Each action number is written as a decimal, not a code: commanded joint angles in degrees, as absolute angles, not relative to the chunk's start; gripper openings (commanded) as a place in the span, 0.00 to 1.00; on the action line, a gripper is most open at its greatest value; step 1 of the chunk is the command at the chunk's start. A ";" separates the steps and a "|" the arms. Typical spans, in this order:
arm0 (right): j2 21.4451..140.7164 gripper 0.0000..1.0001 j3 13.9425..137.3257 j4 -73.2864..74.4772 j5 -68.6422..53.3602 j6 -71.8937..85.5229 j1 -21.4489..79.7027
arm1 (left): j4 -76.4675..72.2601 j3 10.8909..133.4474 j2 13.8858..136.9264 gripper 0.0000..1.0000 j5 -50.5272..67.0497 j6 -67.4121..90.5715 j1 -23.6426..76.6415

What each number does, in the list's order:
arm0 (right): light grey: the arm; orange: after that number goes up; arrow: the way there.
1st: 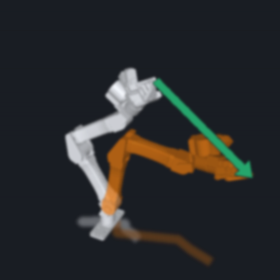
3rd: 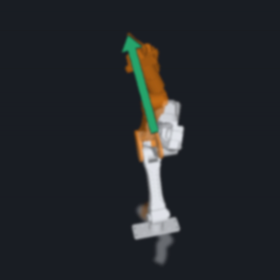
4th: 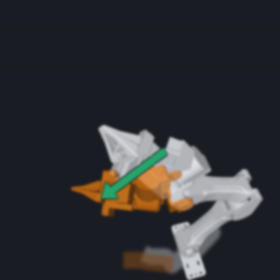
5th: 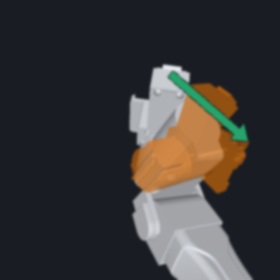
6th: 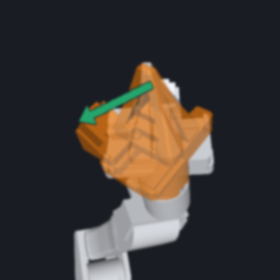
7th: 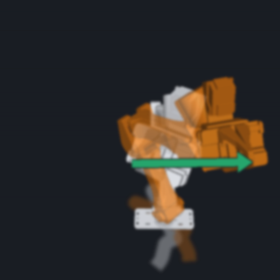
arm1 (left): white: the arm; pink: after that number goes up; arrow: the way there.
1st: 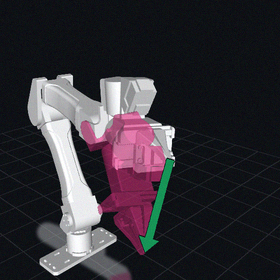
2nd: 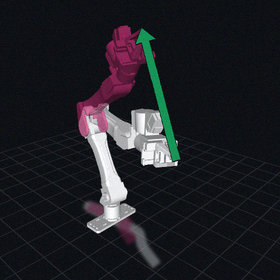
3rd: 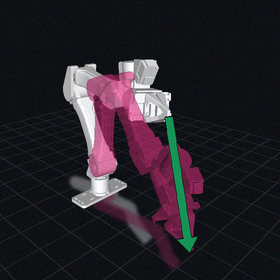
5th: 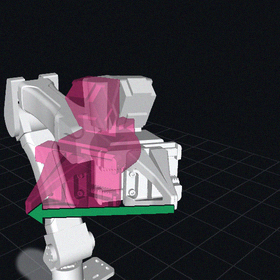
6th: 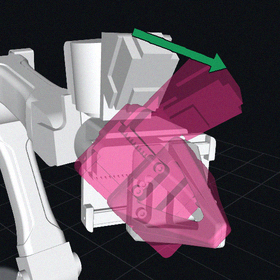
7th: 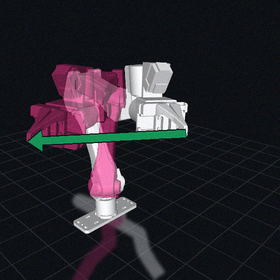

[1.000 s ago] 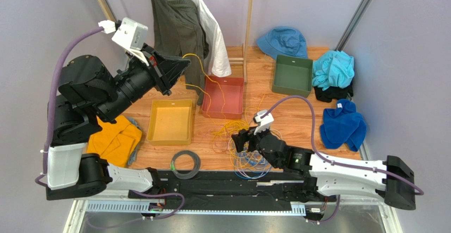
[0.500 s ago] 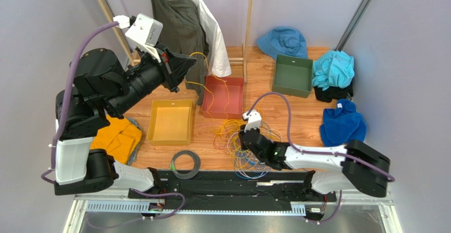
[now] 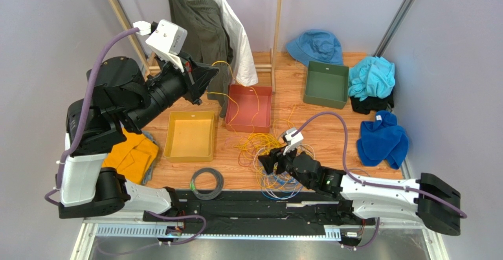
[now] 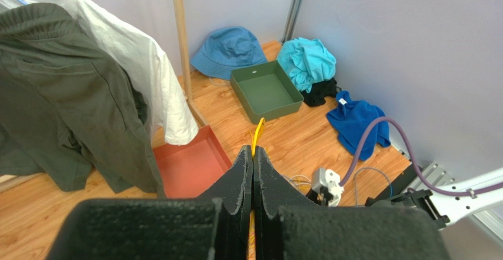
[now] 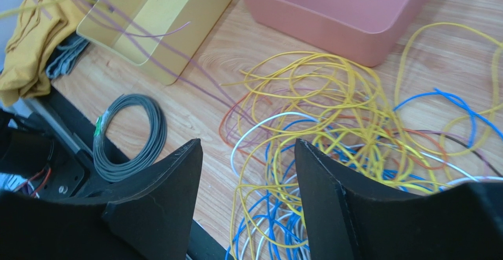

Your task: Untangle the cables

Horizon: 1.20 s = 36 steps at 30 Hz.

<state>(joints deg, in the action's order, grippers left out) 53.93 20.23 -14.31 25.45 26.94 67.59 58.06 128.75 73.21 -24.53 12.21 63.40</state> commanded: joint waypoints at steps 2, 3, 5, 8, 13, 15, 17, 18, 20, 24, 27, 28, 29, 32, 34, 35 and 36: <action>60.72 0.63 18.54 -31.80 22.76 23.47 69.26 | 58.01 129.99 74.18 0.00 -24.61 10.90 63.46; 61.95 0.63 19.07 -34.08 22.94 23.03 69.34 | 58.09 129.99 74.27 0.00 -24.26 10.99 63.54; 65.82 0.63 20.47 -36.11 23.55 22.15 69.61 | 58.45 129.99 74.53 0.00 -23.91 11.25 63.46; 70.83 0.63 23.99 -39.19 26.36 20.13 69.52 | 59.06 129.99 74.79 0.00 -23.29 11.78 63.54; 78.74 0.63 28.55 -47.45 34.27 16.18 69.61 | 60.29 129.90 74.45 0.00 -22.50 12.57 63.46; 82.59 0.58 30.75 -47.81 36.72 15.21 69.17 | 60.38 129.11 73.83 0.00 -23.20 12.57 63.54; 84.37 0.34 33.31 -47.20 37.70 14.59 68.56 | 60.38 128.15 73.13 0.00 -23.73 12.57 63.46; 84.46 0.27 33.48 -46.41 38.31 14.50 68.73 | 60.55 127.97 72.69 0.00 -24.25 12.57 63.54; 82.71 0.10 32.61 -42.66 38.67 16.34 68.73 | 61.26 127.88 72.25 0.00 -25.04 12.57 63.54; 72.46 0.00 30.59 -27.02 43.75 23.63 68.73 | 61.35 126.74 70.58 0.00 -29.60 12.22 63.46; 63.33 0.00 27.78 -14.09 47.18 29.43 68.73 | 60.30 125.86 70.05 0.00 -31.98 11.34 63.54; 60.76 0.00 26.73 -11.37 47.81 30.92 68.73 | 60.03 125.86 70.05 0.00 -32.60 11.25 63.54; 58.04 0.00 25.76 -6.81 48.33 32.59 68.64 | 59.77 125.95 70.05 0.00 -33.22 10.90 63.46; 47.40 0.00 22.59 -0.29 49.13 34.10 68.64 | 58.80 126.82 70.49 0.00 -34.54 10.02 63.54; 40.98 0.00 21.45 4.81 49.40 35.50 68.64 | 58.36 128.31 71.36 0.00 -35.68 9.23 63.54; 39.22 0.00 21.18 8.49 49.66 35.94 68.73 | 58.53 129.10 71.72 0.00 -36.12 8.88 63.46; 36.15 0.00 21.01 10.27 50.01 37.25 68.64 | 58.97 130.07 72.68 0.00 -36.99 8.62 63.54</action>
<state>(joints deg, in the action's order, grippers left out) 43.24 22.26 -3.81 46.39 31.62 68.77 60.60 126.61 70.72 -33.19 11.55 63.40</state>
